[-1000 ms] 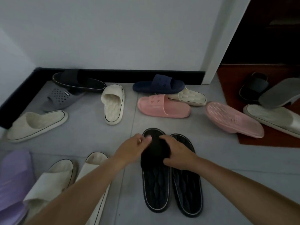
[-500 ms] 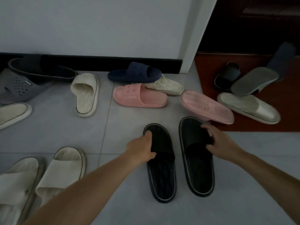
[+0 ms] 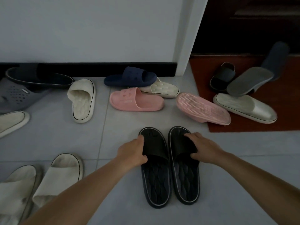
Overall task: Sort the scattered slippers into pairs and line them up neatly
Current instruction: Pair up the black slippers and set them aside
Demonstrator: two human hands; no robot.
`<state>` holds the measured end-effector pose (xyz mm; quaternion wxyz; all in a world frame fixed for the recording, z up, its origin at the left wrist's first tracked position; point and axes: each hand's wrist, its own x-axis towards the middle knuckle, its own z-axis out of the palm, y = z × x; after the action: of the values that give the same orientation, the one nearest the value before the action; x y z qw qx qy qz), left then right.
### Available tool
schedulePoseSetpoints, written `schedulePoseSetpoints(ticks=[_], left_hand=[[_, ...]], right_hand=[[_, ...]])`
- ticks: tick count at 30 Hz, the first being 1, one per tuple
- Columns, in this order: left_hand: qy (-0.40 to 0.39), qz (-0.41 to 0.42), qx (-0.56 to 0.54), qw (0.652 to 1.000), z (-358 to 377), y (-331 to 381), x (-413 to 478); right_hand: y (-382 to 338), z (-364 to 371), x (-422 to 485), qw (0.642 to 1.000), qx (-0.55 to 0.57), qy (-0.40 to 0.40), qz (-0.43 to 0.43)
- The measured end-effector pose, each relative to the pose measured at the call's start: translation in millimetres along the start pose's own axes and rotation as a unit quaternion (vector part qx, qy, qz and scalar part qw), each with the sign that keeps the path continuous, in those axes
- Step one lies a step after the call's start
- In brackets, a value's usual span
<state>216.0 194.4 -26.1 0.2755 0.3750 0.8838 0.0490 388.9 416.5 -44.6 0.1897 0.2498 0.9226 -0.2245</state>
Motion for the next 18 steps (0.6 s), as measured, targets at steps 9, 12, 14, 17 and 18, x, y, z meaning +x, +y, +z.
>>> schedulePoseSetpoints(ticks=[9,12,14,17,18], left_hand=[[-0.041,0.002,0.051,0.998,-6,-22,4],[-0.057,0.024,0.094,0.994,-34,-10,4],[-0.027,0.012,0.092,0.995,-59,1,7],[0.007,-0.012,0.093,0.996,-92,16,10],[0.014,-0.014,0.101,0.995,-98,19,13]], right_hand=[[20,-21,0,0.99,-0.089,0.113,0.009],[-6,-10,7,0.984,-0.025,0.174,-0.016],[-27,-4,17,0.98,0.031,0.193,-0.041],[-56,0,32,0.973,0.082,0.201,-0.076],[-64,1,36,0.971,0.091,0.204,-0.082]])
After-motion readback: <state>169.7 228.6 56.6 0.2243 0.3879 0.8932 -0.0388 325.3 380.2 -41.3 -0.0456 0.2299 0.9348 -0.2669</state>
